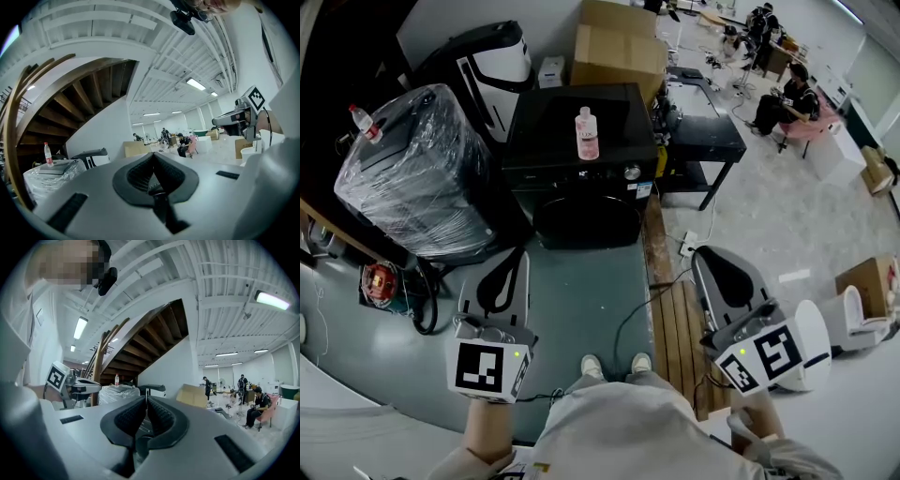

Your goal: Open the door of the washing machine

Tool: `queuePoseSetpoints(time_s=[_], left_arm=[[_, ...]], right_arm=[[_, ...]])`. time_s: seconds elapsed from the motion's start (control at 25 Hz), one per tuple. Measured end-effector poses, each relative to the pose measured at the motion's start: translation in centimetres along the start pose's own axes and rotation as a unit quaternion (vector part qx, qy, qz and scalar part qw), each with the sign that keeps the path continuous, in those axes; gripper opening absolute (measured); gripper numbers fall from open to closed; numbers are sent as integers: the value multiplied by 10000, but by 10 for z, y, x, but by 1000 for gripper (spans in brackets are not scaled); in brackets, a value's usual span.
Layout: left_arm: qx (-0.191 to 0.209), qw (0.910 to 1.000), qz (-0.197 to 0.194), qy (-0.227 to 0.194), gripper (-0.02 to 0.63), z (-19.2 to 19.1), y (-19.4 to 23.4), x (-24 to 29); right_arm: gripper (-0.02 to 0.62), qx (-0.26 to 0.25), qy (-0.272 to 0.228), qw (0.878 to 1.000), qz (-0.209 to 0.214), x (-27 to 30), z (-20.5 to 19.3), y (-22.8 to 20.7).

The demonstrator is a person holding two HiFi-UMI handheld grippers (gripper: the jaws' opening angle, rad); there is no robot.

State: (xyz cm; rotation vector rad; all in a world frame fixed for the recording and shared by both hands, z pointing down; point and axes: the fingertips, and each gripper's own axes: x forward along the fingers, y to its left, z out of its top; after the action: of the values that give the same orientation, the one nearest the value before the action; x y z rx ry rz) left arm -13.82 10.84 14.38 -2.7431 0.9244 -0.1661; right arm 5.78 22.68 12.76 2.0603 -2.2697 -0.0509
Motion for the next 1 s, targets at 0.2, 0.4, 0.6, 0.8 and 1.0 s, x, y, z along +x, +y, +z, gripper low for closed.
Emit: queuePoseSetpoints(time_s=[0.2,0.4,0.6,0.8,1.0], left_arm=[[70,9998,-171,-68,20,-8,6,5],[40,9997,-180,147,20,-24,13,30],[1,9991,-54,412,20,-42,18,71],[-199,9968,42,771,20,-72,15,124],[-436,9923,90,1159,20,-104,7,178]], right_arm=[[152,96,219,9994,-268,14,-23,6],[195,292,503,9980,-228,35,-45,-5],[195,284,837,9961,-22,66,-73,-39],[195,433,1188,9916,257,109,-113,-80],[199,595,1556,9847,512,153,-156,-123]])
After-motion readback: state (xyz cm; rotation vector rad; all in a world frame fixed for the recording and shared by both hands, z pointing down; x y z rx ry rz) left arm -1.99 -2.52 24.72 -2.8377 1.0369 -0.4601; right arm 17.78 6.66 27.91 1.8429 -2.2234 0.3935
